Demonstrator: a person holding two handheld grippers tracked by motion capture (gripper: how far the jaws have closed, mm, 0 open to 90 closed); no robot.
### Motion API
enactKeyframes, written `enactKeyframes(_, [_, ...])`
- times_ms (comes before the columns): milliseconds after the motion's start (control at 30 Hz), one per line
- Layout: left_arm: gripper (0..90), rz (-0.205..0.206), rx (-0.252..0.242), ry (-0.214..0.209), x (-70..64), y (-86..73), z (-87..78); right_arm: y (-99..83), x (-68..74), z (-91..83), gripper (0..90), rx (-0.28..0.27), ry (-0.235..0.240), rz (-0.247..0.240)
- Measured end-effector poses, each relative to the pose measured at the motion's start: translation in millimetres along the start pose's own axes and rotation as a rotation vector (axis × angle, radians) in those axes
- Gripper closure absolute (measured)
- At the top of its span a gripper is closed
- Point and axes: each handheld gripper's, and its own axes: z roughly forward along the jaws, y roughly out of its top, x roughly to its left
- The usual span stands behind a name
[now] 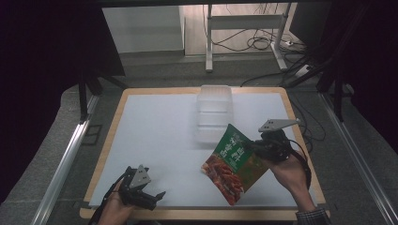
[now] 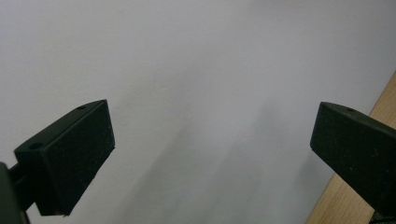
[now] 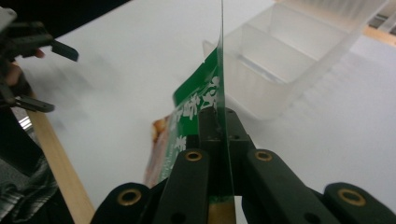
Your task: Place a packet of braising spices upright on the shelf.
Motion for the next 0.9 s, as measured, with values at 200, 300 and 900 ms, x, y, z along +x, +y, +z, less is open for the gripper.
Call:
enactKeyframes(200, [0.0, -0.005, -0.016, 0.0, 0.5, 0.6, -2.0, 18.2, 8.4, -11.8, 88.9, -0.022, 0.014, -0.032])
enactKeyframes(300, [0.0, -0.006, -0.023, -0.001, 0.6, 0.8, -2.6, 27.7, 13.1, -16.5, 88.9, -0.02, 0.002, -0.06])
enactKeyframes(900, [0.0, -0.002, -0.025, -0.005, 0.0, 1.0, -2.1, 65.7, -8.7, -43.0, 89.0, -0.087, -0.033, -0.054])
